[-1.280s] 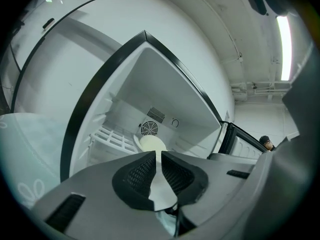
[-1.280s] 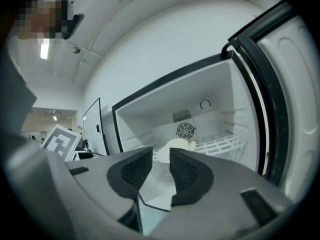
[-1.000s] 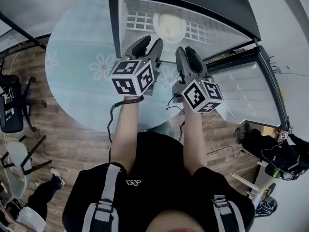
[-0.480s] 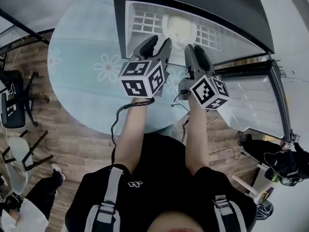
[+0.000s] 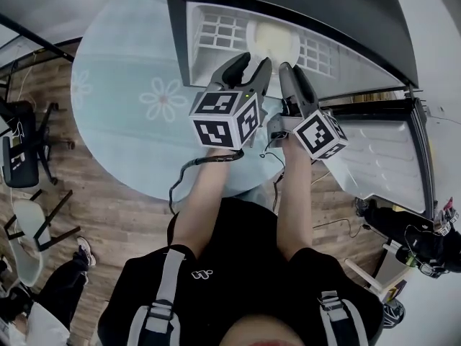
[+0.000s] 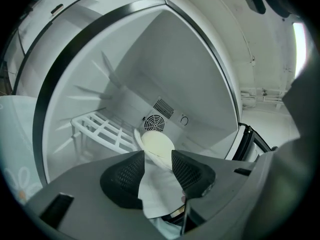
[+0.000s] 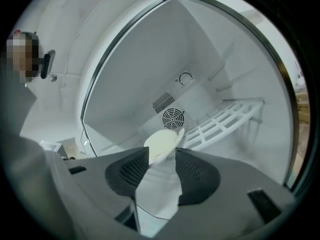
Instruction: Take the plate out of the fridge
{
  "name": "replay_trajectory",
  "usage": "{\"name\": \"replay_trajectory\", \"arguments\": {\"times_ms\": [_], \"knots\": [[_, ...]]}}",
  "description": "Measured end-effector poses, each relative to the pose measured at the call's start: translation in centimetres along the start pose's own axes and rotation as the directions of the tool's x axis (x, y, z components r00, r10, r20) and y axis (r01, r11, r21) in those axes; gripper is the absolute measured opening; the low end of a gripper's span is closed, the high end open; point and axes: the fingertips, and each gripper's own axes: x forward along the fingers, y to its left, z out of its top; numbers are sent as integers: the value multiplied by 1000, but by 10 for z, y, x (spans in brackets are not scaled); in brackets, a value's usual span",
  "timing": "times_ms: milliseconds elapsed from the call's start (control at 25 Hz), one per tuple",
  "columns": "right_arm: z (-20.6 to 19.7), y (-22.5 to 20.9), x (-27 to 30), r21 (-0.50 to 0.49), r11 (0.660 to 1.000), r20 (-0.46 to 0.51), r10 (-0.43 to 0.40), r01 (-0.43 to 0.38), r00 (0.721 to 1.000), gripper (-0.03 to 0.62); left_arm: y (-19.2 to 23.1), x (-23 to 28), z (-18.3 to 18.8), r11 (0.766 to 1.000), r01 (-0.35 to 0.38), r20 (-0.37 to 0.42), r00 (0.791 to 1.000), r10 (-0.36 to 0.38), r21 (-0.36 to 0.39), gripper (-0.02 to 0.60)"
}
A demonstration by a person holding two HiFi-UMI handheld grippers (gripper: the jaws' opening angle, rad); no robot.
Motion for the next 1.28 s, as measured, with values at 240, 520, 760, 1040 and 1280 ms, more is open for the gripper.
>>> {"name": "replay_trajectory", "arguments": {"times_ms": [240,520,760,1040,1280], "knots": [[-2,4,8,126,991,-14,42,-40,999,150,2,6,-2,1000,-7,-4,1000,7,-24,167],[-6,7,11,208,977,-28,54,-47,998,127,-1,8,-5,994,14,-18,1000,-16,-107,138],[-9,10,4,227,973,-46,38,-26,998,118,-3,1,-9,993,4,-40,999,-9,-114,130],[-14,21,-10,225,974,-37,44,-34,998,118,-8,-17,-12,996,-3,-55,999,-2,-92,132],[-10,32,-29,190,981,-10,33,-30,999,117,-22,-31,-11,998,11,-49,999,-14,-67,130]]}}
